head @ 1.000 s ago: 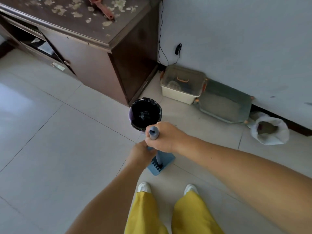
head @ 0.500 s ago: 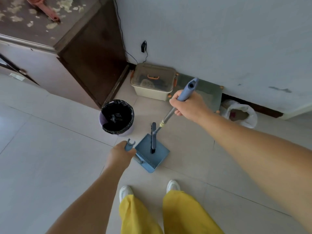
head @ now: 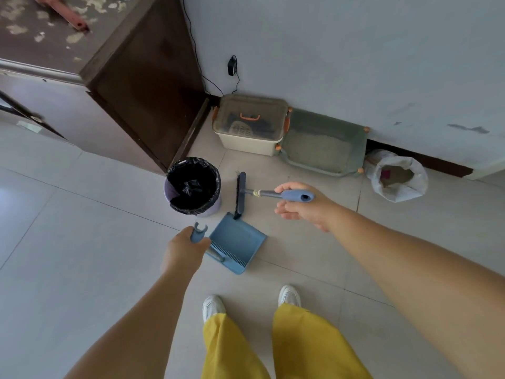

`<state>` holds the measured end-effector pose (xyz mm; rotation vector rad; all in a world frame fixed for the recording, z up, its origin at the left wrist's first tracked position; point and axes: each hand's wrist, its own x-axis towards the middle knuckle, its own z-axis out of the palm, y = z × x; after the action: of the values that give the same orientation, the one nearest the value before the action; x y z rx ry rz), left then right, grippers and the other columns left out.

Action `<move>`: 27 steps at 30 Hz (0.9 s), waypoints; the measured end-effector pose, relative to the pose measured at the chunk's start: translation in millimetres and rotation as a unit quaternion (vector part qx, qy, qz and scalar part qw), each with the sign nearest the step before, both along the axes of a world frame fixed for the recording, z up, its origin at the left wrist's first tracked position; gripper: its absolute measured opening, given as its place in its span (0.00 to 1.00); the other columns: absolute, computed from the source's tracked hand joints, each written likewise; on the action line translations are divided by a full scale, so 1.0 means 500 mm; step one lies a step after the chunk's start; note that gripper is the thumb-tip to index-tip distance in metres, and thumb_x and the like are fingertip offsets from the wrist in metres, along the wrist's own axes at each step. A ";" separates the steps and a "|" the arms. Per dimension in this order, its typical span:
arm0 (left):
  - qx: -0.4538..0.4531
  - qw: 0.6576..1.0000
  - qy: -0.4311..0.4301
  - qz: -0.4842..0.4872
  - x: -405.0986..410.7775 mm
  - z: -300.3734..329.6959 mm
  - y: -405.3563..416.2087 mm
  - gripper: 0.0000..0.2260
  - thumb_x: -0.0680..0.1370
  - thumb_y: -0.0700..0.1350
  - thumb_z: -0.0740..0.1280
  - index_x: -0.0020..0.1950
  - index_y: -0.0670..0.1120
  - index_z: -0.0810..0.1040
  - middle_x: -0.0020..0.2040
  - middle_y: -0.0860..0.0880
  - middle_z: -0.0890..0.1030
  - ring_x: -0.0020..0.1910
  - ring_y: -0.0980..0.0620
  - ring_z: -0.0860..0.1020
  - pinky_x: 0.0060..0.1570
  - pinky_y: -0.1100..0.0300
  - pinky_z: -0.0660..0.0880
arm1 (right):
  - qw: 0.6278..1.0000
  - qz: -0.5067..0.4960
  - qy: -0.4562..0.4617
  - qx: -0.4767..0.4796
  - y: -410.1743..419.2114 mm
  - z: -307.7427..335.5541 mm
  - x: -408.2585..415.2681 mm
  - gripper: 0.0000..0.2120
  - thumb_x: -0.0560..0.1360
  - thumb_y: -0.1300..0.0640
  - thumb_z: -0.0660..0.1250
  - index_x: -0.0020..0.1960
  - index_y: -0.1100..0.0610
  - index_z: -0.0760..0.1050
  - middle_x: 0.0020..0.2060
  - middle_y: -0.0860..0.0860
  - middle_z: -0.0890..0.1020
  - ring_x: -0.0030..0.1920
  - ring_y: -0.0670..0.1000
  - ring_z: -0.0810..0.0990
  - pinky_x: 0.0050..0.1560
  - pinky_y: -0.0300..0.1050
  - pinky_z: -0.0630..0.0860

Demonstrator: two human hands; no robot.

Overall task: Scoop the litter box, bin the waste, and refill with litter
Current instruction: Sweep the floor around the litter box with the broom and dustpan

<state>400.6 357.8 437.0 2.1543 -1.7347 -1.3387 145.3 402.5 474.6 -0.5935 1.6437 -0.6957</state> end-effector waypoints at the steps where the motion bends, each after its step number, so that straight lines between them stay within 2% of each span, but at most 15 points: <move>1: 0.001 1.000 0.002 0.003 0.004 0.000 -0.002 0.04 0.73 0.43 0.64 0.39 0.46 0.72 0.32 0.48 0.70 0.29 0.48 0.67 0.34 0.56 0.67 | 1.000 -0.015 -0.024 0.006 0.000 0.005 0.000 0.14 0.77 0.71 0.59 0.57 0.56 0.73 0.54 0.62 0.77 0.52 0.58 0.80 0.54 0.49 0.80; 5: -0.002 1.000 0.003 0.001 0.016 -0.003 -0.005 0.02 0.73 0.43 0.64 0.41 0.45 0.73 0.33 0.47 0.71 0.28 0.48 0.67 0.33 0.57 0.67 | 0.984 -0.101 -0.131 0.070 0.002 0.024 -0.014 0.12 0.81 0.63 0.55 0.61 0.60 0.73 0.52 0.64 0.77 0.49 0.60 0.80 0.46 0.55 0.81; 7: -0.006 1.000 -0.003 -0.011 0.021 -0.002 -0.006 0.02 0.74 0.43 0.64 0.42 0.45 0.74 0.33 0.47 0.71 0.29 0.49 0.68 0.32 0.58 0.66 | 0.971 -0.096 -0.180 0.127 0.004 0.028 -0.022 0.13 0.81 0.61 0.53 0.60 0.61 0.72 0.54 0.65 0.76 0.46 0.59 0.80 0.42 0.54 0.82; 8: -0.007 1.000 -0.005 -0.014 0.023 -0.001 -0.007 0.01 0.74 0.43 0.64 0.43 0.46 0.74 0.33 0.48 0.71 0.29 0.49 0.68 0.32 0.58 0.66 | 0.971 -0.068 -0.169 0.157 0.006 0.028 -0.020 0.12 0.81 0.59 0.55 0.60 0.62 0.72 0.55 0.65 0.75 0.44 0.57 0.80 0.40 0.51 0.82; 10: -0.008 1.000 -0.007 -0.015 0.028 -0.001 -0.006 0.01 0.74 0.43 0.64 0.43 0.46 0.74 0.34 0.48 0.72 0.29 0.49 0.68 0.33 0.58 0.66 | 0.975 0.069 -0.038 0.209 0.011 0.023 -0.008 0.14 0.79 0.59 0.60 0.63 0.61 0.70 0.51 0.62 0.77 0.39 0.53 0.79 0.39 0.47 0.81; 12: -0.011 1.000 -0.010 -0.016 0.036 0.000 -0.004 0.02 0.74 0.43 0.64 0.44 0.46 0.74 0.34 0.48 0.72 0.29 0.49 0.68 0.33 0.58 0.66 | 0.930 0.251 0.155 0.219 0.012 0.015 0.018 0.18 0.78 0.63 0.60 0.67 0.60 0.68 0.49 0.59 0.78 0.37 0.52 0.78 0.40 0.46 0.79; 13: -0.012 1.000 -0.010 -0.015 0.039 -0.001 -0.002 0.02 0.74 0.43 0.64 0.44 0.45 0.74 0.33 0.48 0.71 0.29 0.49 0.68 0.32 0.58 0.66 | 0.910 0.293 0.217 0.199 0.010 0.012 0.035 0.18 0.77 0.64 0.60 0.67 0.61 0.69 0.47 0.57 0.78 0.36 0.51 0.77 0.39 0.44 0.78; 14: -0.013 1.000 -0.010 -0.013 0.042 -0.001 -0.001 0.02 0.74 0.43 0.64 0.44 0.45 0.74 0.33 0.48 0.71 0.28 0.49 0.68 0.32 0.58 0.66 | 0.904 0.300 0.242 0.182 0.009 0.005 0.048 0.19 0.76 0.64 0.60 0.67 0.61 0.70 0.45 0.56 0.78 0.35 0.51 0.77 0.38 0.44 0.78; 17: -0.014 1.000 -0.012 -0.016 0.051 -0.001 0.001 0.02 0.74 0.43 0.64 0.44 0.45 0.74 0.32 0.48 0.70 0.27 0.49 0.66 0.31 0.59 0.65 | 0.930 0.240 0.206 0.189 0.014 -0.018 0.070 0.20 0.77 0.67 0.55 0.68 0.60 0.67 0.47 0.61 0.80 0.37 0.55 0.76 0.43 0.50 0.78; 20: -0.017 1.000 -0.006 -0.019 0.057 -0.003 0.003 0.02 0.74 0.43 0.64 0.44 0.45 0.74 0.32 0.48 0.70 0.27 0.49 0.66 0.30 0.60 0.64 | 0.945 0.189 0.186 0.190 0.039 -0.046 0.066 0.24 0.78 0.64 0.53 0.73 0.53 0.62 0.47 0.63 0.80 0.36 0.56 0.76 0.39 0.49 0.77; 22: -0.017 1.000 -0.005 -0.020 0.060 -0.005 0.005 0.02 0.74 0.43 0.65 0.44 0.45 0.74 0.32 0.48 0.70 0.27 0.49 0.66 0.29 0.60 0.64 | 0.924 0.223 0.222 0.219 0.052 -0.060 0.064 0.24 0.78 0.64 0.52 0.73 0.52 0.63 0.43 0.62 0.78 0.32 0.56 0.76 0.35 0.46 0.76; 24: -0.014 1.000 -0.002 -0.015 0.061 -0.005 0.006 0.03 0.74 0.42 0.65 0.45 0.44 0.75 0.32 0.48 0.70 0.28 0.49 0.67 0.30 0.59 0.65 | 0.903 0.237 0.255 0.252 0.065 -0.067 0.064 0.22 0.78 0.66 0.52 0.70 0.55 0.67 0.46 0.62 0.77 0.33 0.57 0.76 0.32 0.42 0.73; 27: -0.001 1.000 0.010 -0.005 0.060 0.001 0.000 0.03 0.74 0.41 0.64 0.47 0.44 0.75 0.34 0.47 0.72 0.30 0.48 0.69 0.32 0.58 0.68 | 0.883 0.228 0.296 0.284 0.101 -0.058 0.052 0.23 0.78 0.65 0.53 0.71 0.55 0.67 0.48 0.59 0.75 0.40 0.57 0.77 0.38 0.45 0.73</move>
<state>430.6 357.8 437.3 2.1252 -1.7417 -1.3562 171.2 452.9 445.6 -0.7598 2.0367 0.3625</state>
